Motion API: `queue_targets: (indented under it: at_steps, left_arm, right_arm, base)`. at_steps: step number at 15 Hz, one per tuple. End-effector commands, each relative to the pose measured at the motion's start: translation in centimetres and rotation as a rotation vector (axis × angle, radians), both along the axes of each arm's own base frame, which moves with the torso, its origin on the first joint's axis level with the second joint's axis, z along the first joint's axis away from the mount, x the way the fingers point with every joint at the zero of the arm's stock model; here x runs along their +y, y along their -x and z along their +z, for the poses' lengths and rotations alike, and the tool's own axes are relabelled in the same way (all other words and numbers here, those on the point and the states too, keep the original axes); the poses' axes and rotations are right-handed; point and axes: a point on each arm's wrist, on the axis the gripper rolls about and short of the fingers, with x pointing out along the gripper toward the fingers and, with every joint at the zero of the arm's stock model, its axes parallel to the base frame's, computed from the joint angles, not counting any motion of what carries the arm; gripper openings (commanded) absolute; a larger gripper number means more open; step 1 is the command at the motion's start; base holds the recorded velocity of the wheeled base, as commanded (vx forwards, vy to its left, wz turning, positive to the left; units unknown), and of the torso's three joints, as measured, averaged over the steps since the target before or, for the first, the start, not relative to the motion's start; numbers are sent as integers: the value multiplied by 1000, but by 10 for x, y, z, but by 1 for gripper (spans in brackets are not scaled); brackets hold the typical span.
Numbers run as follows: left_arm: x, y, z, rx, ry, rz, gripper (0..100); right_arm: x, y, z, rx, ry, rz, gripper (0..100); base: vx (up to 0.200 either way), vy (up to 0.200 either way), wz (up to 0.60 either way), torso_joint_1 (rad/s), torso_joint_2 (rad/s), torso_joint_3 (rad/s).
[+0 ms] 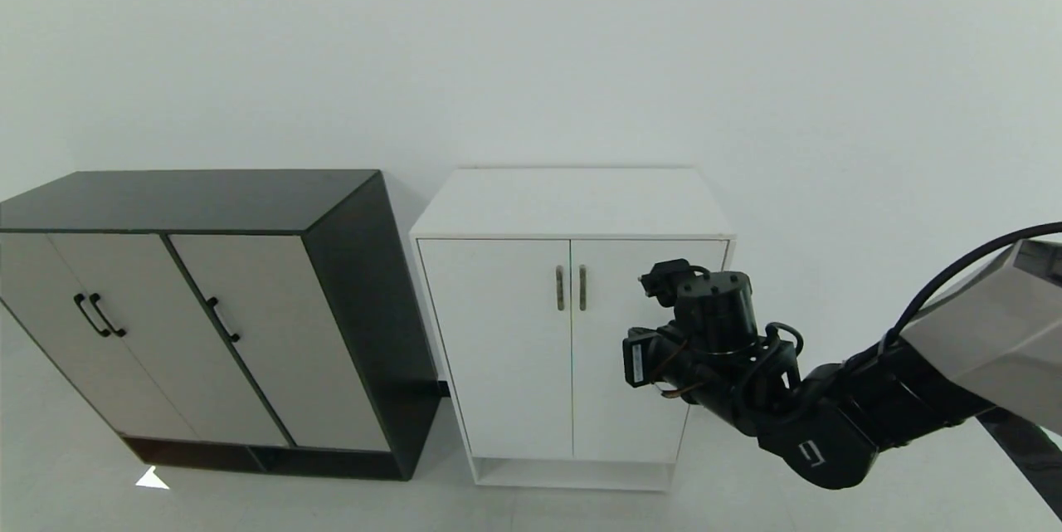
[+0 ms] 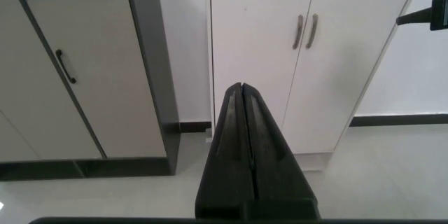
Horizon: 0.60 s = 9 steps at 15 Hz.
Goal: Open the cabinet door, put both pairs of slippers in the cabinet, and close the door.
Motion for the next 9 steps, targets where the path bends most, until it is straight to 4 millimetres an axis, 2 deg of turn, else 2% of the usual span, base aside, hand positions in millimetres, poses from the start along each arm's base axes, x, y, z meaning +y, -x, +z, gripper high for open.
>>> queue_targets:
  at_steps: [1, 9]
  left_arm:
    - [0, 0, 0, 0, -1, -1, 0]
    - [0, 0, 0, 0, -1, -1, 0]
  right_arm:
    - [-6, 6, -12, 19, 18, 0, 0]
    - [-9, 14, -29, 47, 51, 11, 0]
  base:
    - [200, 0, 0, 2, 2, 7]
    - [200, 0, 0, 4, 4, 3]
